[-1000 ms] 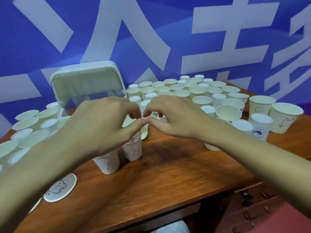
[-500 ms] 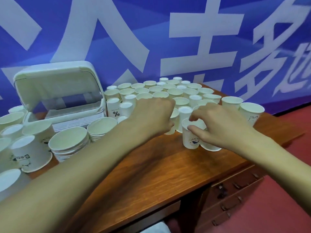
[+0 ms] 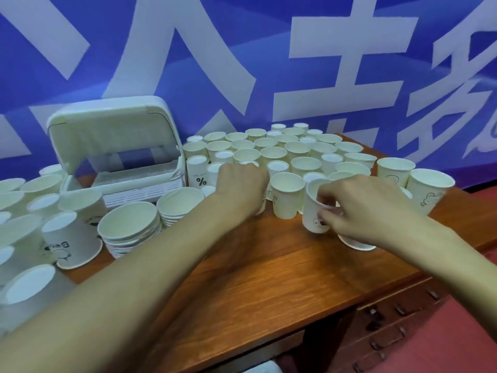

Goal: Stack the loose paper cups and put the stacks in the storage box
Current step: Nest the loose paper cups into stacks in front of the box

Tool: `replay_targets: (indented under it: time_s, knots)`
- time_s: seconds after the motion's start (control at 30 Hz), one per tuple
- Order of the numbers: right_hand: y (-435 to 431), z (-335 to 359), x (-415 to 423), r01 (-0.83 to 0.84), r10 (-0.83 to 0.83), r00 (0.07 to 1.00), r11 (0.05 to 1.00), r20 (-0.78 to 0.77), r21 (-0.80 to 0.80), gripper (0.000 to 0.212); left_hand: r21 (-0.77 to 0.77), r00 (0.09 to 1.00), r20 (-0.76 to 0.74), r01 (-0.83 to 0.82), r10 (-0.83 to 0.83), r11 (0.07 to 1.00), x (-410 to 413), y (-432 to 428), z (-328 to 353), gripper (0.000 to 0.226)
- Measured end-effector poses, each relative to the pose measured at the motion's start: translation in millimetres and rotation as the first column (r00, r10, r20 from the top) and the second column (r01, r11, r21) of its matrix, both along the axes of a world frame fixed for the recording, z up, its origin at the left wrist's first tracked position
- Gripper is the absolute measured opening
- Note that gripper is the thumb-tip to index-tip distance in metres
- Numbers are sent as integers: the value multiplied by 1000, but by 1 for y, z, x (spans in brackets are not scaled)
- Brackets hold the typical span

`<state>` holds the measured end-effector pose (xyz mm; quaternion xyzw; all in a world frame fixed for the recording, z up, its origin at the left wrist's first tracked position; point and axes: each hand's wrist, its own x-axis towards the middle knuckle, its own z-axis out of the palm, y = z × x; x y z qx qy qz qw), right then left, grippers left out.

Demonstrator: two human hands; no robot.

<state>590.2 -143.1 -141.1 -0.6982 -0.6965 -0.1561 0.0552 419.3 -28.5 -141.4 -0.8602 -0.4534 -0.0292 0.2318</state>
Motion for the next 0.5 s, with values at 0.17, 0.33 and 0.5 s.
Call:
replay_targets:
  time_s: [0.17,0.33,0.5]
  knots:
    - [0,43,-28,-53,58,998,973,-13,225,11,247,982,159,56,-97,967,-38,-34,42,22]
    - [17,63,-78,-140,224,965,879,-136,457,10,303,956,269,27,-113,953,-99,-59,75,12]
    - [50,60,-125,-261,441,874,782,-206,566,8,370,948,313,-62,-62,927,-160,-67,87,14]
